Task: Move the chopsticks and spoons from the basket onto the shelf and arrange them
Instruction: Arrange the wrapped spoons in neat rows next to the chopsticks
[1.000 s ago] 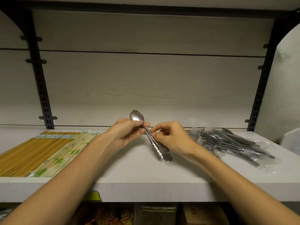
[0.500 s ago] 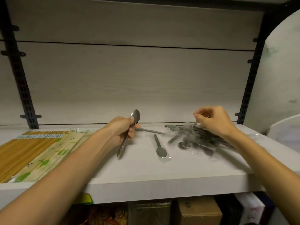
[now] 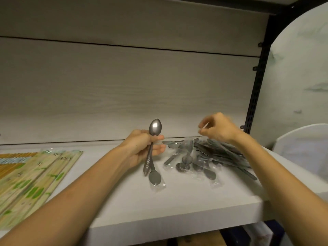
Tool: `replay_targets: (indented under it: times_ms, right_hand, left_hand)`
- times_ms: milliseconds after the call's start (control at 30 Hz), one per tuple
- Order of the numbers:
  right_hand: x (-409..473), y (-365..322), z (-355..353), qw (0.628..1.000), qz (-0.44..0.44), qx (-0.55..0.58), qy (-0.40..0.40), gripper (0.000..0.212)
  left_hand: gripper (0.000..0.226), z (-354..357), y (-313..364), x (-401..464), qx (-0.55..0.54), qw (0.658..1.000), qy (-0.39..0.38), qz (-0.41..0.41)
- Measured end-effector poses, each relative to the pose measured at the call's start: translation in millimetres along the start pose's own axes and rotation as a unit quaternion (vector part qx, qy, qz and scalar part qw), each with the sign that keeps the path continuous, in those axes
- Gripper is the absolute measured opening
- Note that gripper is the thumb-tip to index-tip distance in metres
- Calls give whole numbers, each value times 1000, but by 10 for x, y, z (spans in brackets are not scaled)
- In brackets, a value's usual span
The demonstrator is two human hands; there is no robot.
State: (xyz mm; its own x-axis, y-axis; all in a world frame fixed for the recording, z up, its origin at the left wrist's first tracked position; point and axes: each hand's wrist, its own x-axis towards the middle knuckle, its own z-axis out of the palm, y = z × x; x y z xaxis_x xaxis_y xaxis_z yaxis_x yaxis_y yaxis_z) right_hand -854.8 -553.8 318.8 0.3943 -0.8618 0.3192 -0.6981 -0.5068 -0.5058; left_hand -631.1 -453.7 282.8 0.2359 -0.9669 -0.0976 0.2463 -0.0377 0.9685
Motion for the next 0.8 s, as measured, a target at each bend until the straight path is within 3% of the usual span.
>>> replay_targets:
  times_ms: [133, 367, 433, 567, 667, 800]
  right_hand:
    - [49, 22, 202, 987, 23, -98, -127, 30]
    - [23, 83, 91, 995, -35, -20, -89, 18]
    - [0, 107, 37, 992, -35, 12, -118, 10]
    - [-18, 143, 67, 977, -12, -31, -211, 19]
    - [-7, 171, 87, 982, -36, -5, -185, 5]
    - [19, 133, 78, 989, -82, 115, -48, 4]
  left_hand:
    - [13, -12, -65, 20, -12, 1000, -21, -11]
    - [16, 55, -122, -5, 17, 999, -35, 16]
    - [15, 72, -136, -7, 16, 999, -41, 16]
    - [16, 96, -164, -19, -2, 998, -64, 16]
    - [20, 108, -185, -27, -18, 997, -78, 19]
    - [23, 103, -175, -34, -44, 994, -90, 39]
